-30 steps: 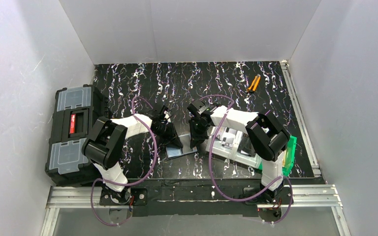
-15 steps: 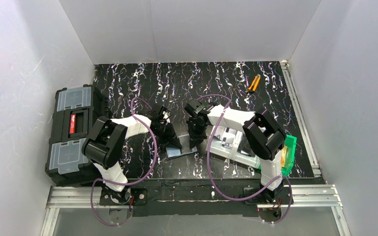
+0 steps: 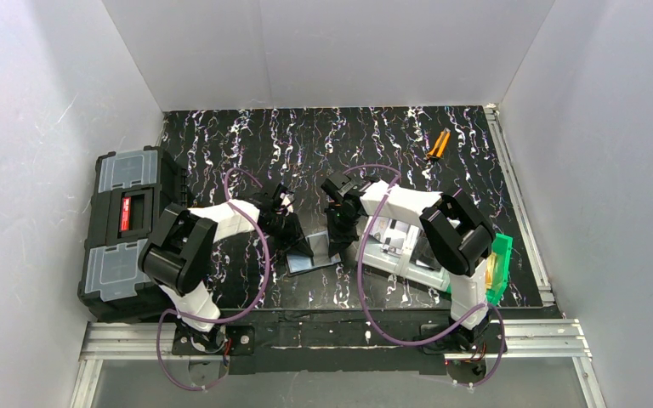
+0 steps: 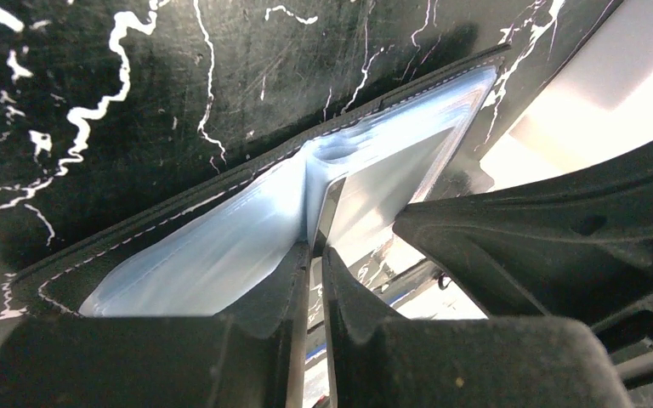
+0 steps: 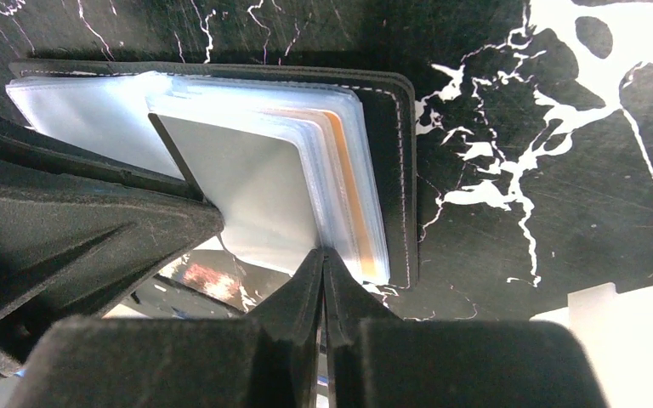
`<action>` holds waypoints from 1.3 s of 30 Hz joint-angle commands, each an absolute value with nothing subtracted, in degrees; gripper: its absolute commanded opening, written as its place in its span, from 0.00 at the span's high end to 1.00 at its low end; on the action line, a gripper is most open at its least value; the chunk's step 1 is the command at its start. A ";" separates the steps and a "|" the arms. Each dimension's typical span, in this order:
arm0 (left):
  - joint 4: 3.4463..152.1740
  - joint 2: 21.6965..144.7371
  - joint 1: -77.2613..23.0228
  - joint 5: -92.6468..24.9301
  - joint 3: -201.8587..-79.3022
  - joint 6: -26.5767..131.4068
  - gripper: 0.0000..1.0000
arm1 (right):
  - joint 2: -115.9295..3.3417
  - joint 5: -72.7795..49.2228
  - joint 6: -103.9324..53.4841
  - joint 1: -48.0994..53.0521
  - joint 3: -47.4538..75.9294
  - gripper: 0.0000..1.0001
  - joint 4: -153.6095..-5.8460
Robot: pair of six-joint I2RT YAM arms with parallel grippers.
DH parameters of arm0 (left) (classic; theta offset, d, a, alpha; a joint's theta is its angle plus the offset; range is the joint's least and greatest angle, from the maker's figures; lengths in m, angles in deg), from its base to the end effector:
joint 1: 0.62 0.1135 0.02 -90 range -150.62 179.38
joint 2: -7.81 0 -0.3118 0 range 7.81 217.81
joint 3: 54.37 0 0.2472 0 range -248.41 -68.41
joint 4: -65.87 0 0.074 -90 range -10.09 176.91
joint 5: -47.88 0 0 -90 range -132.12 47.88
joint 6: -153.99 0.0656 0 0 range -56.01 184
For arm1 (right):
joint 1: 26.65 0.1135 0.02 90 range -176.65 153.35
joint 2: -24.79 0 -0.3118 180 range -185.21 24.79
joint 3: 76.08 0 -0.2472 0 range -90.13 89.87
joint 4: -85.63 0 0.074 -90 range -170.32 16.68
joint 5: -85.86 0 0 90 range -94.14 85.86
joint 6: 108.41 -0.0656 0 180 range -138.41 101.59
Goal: Take the credit cards out of the card holder
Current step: Remove the credit card from the card holder.
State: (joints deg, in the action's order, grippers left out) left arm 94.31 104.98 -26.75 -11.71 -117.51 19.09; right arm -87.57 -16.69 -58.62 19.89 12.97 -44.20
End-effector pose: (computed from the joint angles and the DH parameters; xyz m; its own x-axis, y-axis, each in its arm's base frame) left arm 0.2764 -0.1726 0.1687 -0.9803 -0.1972 -0.0106 -0.1441 0.7511 -0.6442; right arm 0.2733 0.3091 0.1807 -0.9863 -0.1246 -0.1082 -0.1558 0.9193 0.3614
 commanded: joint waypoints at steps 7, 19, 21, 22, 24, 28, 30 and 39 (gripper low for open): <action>99.61 101.33 -25.37 -14.67 -116.46 22.92 1.00 | -90.55 -14.44 -59.25 19.43 16.40 0.92 -46.08; 102.06 100.48 -24.15 -16.94 -116.64 24.83 1.00 | -90.72 -14.81 -59.26 19.15 16.48 0.93 -46.37; 102.47 100.22 -23.83 -16.90 -116.43 25.13 1.00 | -90.47 -14.84 -59.11 19.09 16.40 0.93 -46.40; 102.50 99.94 -23.75 -16.90 -116.27 25.14 1.00 | -90.41 -14.78 -59.08 19.10 16.32 0.93 -46.39; 102.66 99.26 -23.59 -16.98 -116.19 25.31 1.00 | -90.14 -14.78 -58.97 18.99 16.15 0.92 -46.35; 104.10 98.37 -23.16 -17.99 -116.16 26.09 1.00 | -89.93 -14.91 -58.85 18.83 15.81 0.92 -46.25; 104.46 97.74 -22.76 -18.13 -115.93 26.50 1.00 | -89.84 -14.89 -58.83 18.79 15.87 0.92 -46.38; 105.69 94.65 -22.16 -17.64 -116.73 27.13 1.00 | -87.90 -14.87 -58.49 18.75 15.04 0.90 -46.13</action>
